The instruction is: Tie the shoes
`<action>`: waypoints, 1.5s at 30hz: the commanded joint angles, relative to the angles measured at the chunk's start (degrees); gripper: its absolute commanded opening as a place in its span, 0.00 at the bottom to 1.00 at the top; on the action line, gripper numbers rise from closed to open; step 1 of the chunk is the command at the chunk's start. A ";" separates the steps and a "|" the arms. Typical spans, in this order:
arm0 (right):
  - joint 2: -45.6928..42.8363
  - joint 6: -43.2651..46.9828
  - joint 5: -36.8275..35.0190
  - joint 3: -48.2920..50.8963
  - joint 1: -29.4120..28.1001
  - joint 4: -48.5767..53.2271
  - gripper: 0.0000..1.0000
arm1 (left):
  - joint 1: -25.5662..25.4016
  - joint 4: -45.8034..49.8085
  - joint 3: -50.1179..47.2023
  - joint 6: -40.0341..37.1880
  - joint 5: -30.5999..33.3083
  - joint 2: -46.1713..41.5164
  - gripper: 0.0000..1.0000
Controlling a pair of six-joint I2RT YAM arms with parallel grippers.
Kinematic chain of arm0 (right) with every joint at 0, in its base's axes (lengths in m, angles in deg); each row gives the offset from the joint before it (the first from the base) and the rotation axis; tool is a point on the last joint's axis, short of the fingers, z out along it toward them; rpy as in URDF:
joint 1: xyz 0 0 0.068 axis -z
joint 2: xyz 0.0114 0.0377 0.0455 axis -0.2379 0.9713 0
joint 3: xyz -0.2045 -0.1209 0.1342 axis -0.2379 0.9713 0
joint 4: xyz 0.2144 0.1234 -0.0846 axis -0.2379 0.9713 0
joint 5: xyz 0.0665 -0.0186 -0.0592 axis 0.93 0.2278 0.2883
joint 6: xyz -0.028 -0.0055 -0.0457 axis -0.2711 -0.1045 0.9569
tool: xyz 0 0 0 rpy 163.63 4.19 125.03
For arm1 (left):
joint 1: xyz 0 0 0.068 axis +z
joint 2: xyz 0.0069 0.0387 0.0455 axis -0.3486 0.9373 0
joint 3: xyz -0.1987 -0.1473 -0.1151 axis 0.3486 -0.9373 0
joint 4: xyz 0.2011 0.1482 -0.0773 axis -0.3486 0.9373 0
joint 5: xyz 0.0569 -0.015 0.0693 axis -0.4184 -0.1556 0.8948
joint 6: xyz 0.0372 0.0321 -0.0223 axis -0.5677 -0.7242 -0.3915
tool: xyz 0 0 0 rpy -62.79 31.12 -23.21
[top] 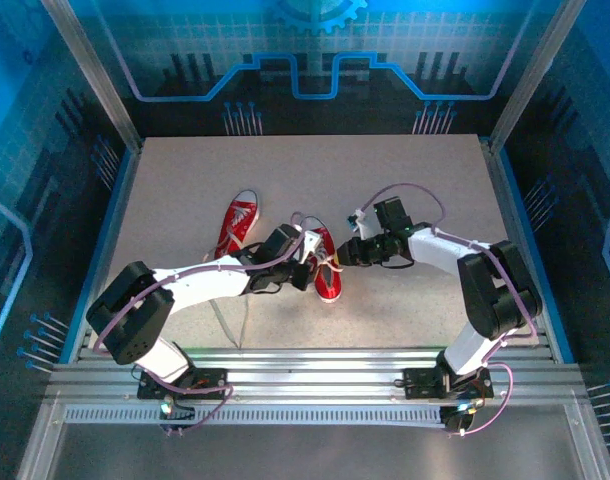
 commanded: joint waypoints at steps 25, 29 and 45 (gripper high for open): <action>-6.60 1.34 -2.73 4.56 -1.99 -5.20 0.34 | 1.81 -1.25 0.07 2.30 -5.75 -1.00 0.00; -8.72 3.42 -5.06 6.09 -2.10 -4.89 0.38 | 2.00 0.07 2.53 2.33 -6.39 -0.34 0.00; -9.56 -0.02 -8.68 11.27 3.73 -2.32 0.41 | 2.25 6.51 2.85 -7.97 -3.58 -4.86 0.44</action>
